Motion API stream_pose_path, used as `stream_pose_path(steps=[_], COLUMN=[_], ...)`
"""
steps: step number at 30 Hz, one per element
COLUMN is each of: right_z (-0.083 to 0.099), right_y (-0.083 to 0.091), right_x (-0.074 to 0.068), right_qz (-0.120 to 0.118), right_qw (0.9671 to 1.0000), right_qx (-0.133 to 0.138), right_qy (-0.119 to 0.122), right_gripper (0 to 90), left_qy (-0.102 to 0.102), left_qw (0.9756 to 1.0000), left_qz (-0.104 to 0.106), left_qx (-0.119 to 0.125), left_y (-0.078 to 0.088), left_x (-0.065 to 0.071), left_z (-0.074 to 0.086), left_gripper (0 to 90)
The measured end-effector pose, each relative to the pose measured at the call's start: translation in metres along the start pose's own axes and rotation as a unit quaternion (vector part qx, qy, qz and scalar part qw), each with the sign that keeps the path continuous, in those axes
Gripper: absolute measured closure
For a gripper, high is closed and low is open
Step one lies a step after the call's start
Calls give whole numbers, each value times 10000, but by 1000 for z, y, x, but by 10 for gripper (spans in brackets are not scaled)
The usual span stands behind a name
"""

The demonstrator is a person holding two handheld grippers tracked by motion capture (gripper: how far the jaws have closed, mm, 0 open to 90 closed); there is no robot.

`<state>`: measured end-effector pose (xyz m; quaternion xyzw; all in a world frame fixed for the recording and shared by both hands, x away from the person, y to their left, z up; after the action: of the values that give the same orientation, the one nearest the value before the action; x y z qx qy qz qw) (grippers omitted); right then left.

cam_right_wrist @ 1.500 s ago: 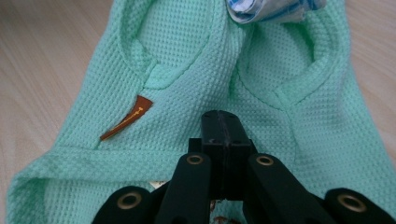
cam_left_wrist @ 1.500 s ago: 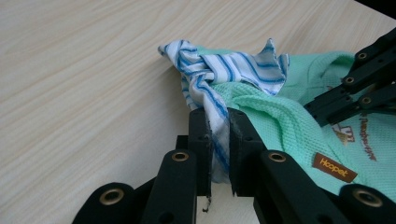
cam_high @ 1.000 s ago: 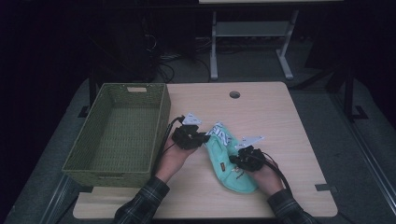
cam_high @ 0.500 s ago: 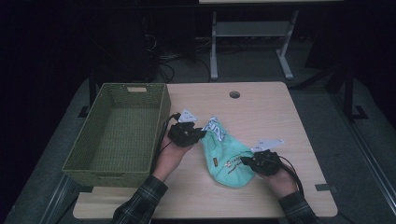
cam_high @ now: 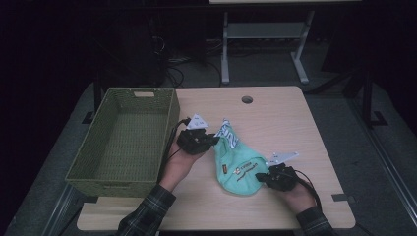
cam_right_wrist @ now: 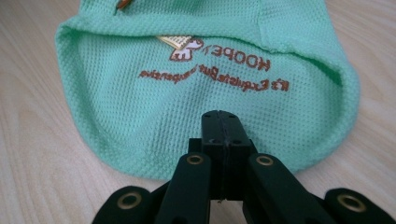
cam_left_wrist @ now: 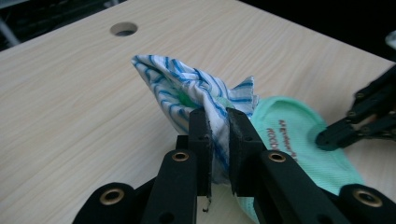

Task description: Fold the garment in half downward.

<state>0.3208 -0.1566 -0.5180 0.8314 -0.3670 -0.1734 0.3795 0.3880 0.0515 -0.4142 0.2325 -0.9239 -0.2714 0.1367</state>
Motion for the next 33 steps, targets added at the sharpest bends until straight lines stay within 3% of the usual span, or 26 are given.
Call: stream_pose_path(steps=[6,10,16,29,33], right_z=[0,-1,-1,-1,-1], right_y=[0,-1,-1,-1,-1], right_x=[-1,-1,-2,-2,-2], right_qz=[9,37,48,59,51], right_qw=[10000,10000,10000,10000,10000], right_qx=[0,23,21,20,6], right_qy=[-13,47,35,50,52], right_gripper=[895,895,895,894,894], left_qy=[-137,-254,-443,-565,-644], left_qw=[9998,9992,9973,9922,9907], left_qz=[113,306,575,1005,1021], left_qx=[-7,18,-148,-464,-626], left_y=[0,-2,-10,-30,-33], left_x=[11,23,41,69,72], left_z=[-3,-6,-5,15,24], left_gripper=[808,808,808,806,806])
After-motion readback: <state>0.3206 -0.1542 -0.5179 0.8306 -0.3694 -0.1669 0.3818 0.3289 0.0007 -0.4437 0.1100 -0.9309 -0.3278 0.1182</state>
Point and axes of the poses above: each handheld gripper's, and its own axes: y roughly backward along the jaws, z roughly out of its underside, x roughly to its right, the point moved 7 cm from there along -y, roughly forward along the jaws, and after that the axes turned 8 degrees about z, right-handed, at the moved point
